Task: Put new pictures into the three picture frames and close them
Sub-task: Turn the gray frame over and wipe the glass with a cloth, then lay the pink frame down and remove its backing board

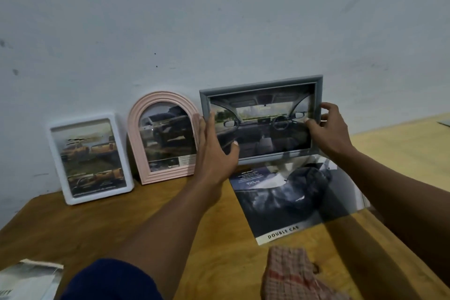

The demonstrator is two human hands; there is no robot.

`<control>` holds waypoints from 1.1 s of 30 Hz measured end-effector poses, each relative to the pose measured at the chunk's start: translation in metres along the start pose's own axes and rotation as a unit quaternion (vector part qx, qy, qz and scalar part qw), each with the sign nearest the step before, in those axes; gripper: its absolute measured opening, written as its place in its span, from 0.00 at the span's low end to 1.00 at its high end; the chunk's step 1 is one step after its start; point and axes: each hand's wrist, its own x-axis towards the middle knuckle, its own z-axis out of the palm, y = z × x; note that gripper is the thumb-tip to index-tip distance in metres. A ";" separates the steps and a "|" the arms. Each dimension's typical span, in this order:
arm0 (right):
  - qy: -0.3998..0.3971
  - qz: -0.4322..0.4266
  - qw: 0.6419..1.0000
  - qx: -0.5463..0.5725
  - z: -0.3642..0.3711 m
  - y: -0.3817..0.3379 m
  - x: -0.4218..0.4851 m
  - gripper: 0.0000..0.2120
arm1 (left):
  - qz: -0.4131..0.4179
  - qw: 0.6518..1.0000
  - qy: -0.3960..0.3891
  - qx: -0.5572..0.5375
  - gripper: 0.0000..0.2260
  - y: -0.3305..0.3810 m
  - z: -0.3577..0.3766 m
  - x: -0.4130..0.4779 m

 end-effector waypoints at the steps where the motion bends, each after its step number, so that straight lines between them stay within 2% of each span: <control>1: -0.001 0.002 1.000 0.004 0.003 0.003 0.008 0.28 | 0.004 1.000 -0.001 0.010 0.42 -0.004 0.005 0.007; 6: -0.009 0.002 1.000 0.002 0.018 0.021 0.035 0.30 | -0.006 0.999 -0.006 0.038 0.43 -0.014 0.024 0.025; 11: -0.023 0.004 1.000 -0.017 0.036 0.033 0.045 0.36 | -0.028 0.997 -0.038 0.057 0.46 -0.025 0.039 0.028; 19: -0.044 -0.014 0.996 -0.077 0.038 0.028 0.040 0.35 | -0.006 0.993 -0.047 0.111 0.45 -0.019 0.038 0.024; 23: -0.012 -0.071 0.992 -0.099 0.038 0.000 0.018 0.27 | 0.020 0.991 -0.038 0.125 0.43 -0.010 0.021 0.014; 25: -0.052 -0.082 0.993 -0.060 0.045 -0.026 0.003 0.22 | 0.021 0.991 -0.029 0.132 0.43 -0.010 0.001 0.009; 28: -0.125 -0.109 0.986 -0.028 0.069 -0.068 -0.028 0.18 | -0.019 0.989 -0.008 0.143 0.41 -0.021 -0.038 0.002; 33: -0.216 -0.113 0.970 0.008 0.134 -0.112 -0.074 0.20 | -0.088 0.981 0.037 0.171 0.41 -0.063 -0.100 -0.010</control>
